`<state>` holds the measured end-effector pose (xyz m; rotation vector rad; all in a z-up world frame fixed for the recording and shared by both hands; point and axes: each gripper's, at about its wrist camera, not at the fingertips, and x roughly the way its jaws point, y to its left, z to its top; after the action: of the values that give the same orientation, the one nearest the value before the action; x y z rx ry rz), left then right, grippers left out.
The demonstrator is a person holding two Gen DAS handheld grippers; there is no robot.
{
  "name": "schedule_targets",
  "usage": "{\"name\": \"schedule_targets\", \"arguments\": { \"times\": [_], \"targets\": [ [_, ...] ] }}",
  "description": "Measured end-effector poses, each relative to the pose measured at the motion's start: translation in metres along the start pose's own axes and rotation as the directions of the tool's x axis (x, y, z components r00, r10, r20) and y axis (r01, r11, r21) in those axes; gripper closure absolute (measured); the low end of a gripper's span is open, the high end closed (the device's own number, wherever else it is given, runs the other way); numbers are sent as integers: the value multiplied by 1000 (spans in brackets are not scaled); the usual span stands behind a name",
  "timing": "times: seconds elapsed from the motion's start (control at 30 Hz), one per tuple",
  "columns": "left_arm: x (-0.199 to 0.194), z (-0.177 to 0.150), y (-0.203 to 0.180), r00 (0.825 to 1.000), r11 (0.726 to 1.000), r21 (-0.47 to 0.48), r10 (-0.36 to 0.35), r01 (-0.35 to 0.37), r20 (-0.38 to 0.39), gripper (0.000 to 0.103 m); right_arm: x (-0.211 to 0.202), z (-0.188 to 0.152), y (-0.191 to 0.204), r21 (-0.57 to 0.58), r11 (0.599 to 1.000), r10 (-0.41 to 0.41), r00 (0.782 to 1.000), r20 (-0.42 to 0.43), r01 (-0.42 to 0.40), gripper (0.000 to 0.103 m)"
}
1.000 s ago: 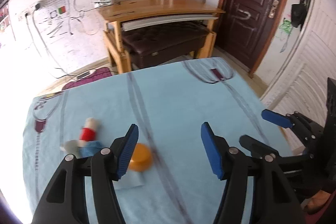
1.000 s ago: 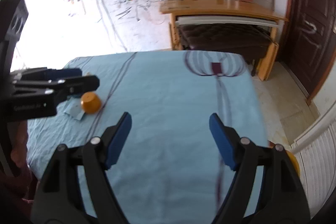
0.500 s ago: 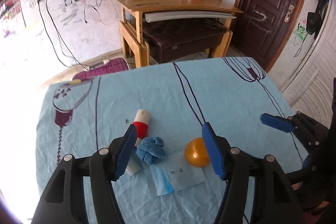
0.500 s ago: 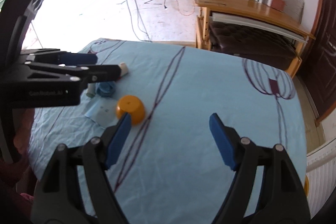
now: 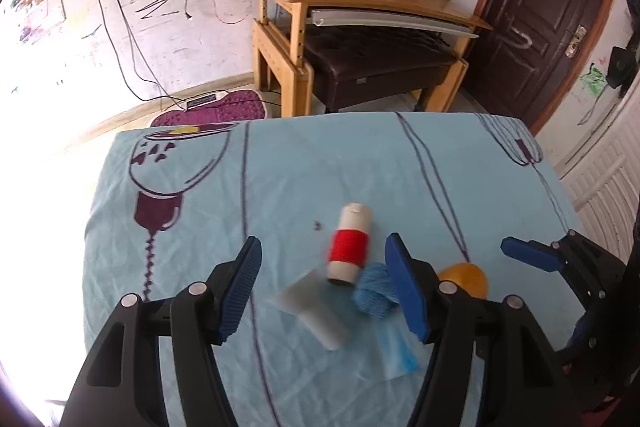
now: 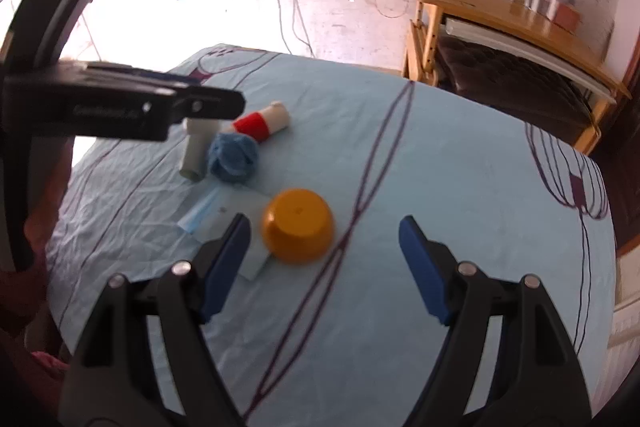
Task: Collect trash
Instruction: 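Grasp the white paper cup with the left gripper while the right grasps the orange cup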
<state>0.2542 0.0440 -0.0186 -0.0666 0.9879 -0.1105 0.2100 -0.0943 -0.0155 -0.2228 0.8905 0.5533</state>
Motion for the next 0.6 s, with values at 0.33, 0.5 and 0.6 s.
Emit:
{"name": "schedule_targets", "arguments": {
  "times": [0.33, 0.5, 0.6],
  "targets": [
    [8, -4, 20, 994, 994, 5, 110, -110, -9, 43, 11, 4, 0, 1, 1000, -18, 1000, -12, 18, 43],
    [11, -8, 15, 991, 991, 32, 132, -132, -6, 43, 16, 4, 4, -13, 1000, -21, 1000, -22, 21, 50],
    [16, -14, 9, 992, 992, 46, 123, -121, -26, 43, 16, 4, 4, -17, 1000, -23, 1000, -21, 23, 50]
  ]
}}
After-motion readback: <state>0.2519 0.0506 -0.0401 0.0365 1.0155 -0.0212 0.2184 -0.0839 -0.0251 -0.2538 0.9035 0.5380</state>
